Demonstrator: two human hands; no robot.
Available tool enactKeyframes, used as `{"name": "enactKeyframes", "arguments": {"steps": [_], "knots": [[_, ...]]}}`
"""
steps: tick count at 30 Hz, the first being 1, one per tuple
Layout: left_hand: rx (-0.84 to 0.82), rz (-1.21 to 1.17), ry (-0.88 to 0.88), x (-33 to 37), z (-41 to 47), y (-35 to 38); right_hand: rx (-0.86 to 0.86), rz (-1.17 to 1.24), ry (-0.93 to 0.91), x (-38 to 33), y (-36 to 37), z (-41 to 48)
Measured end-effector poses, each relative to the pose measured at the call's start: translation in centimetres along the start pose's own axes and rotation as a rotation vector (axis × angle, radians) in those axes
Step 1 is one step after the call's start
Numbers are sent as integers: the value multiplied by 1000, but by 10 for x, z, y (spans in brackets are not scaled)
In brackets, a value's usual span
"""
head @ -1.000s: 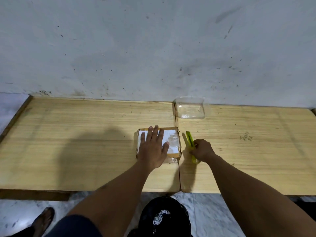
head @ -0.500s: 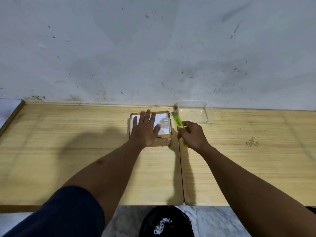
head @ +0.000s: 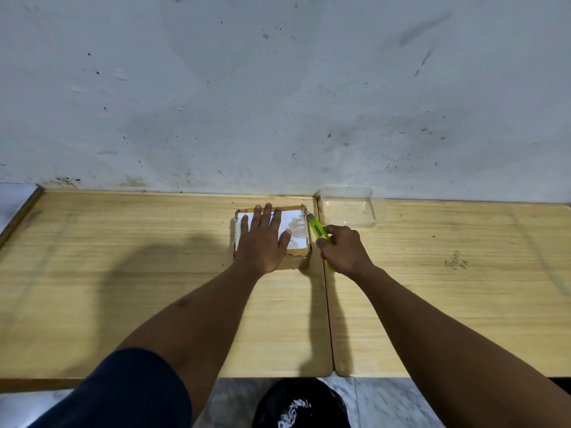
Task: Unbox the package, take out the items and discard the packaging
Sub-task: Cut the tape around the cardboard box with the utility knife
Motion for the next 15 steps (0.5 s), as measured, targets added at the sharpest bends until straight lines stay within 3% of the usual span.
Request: {"name": "enactKeyframes", "arguments": {"steps": [15], "knots": [[17, 7, 7, 0, 0, 0, 68, 8, -27, -1, -5, -1]]}}
Point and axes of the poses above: each hand's wrist, its own z-axis towards the middle knuckle, its own y-axis out of the palm, x = y × z, the point moved 6 cm from there along z, towards the middle knuckle, and after that the axes turned 11 degrees about y, right-handed, at the moved point
